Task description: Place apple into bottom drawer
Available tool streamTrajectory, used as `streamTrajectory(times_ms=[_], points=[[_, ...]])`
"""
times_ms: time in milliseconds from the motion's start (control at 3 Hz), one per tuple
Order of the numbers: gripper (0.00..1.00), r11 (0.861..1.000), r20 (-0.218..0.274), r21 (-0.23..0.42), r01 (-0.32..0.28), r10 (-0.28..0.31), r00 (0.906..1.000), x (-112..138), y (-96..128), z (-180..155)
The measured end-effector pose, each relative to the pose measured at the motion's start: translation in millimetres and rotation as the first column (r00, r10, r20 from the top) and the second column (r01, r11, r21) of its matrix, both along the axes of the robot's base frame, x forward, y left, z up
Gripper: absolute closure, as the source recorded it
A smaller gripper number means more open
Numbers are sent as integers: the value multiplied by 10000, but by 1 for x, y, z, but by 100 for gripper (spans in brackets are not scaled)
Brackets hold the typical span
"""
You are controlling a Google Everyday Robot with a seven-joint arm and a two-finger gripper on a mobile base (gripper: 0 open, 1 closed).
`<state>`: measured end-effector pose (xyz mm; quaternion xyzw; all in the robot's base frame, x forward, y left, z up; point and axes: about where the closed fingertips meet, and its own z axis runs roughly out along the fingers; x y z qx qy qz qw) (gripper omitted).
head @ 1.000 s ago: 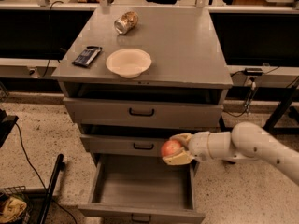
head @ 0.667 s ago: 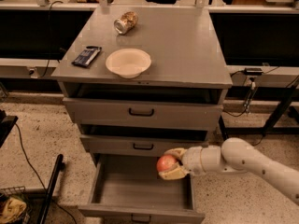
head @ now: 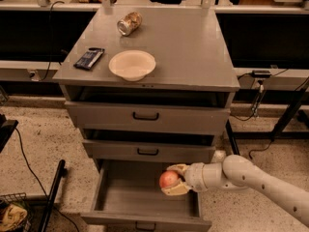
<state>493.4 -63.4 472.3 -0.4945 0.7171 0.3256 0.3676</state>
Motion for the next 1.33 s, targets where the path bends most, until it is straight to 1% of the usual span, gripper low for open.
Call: streamTrajectory(times_ms=[333,667,1000,1333], points=[[100,9996,379,-259,104,-94,9992,12,1,-12],[100,9970,1264,-755,180,-84,9919,41,-5,-57],[100,9947,1611,-948,-404,553,9854,59,0,-124],[100,9908,1395,-765,-1117,1215,9827,65,7,-192]])
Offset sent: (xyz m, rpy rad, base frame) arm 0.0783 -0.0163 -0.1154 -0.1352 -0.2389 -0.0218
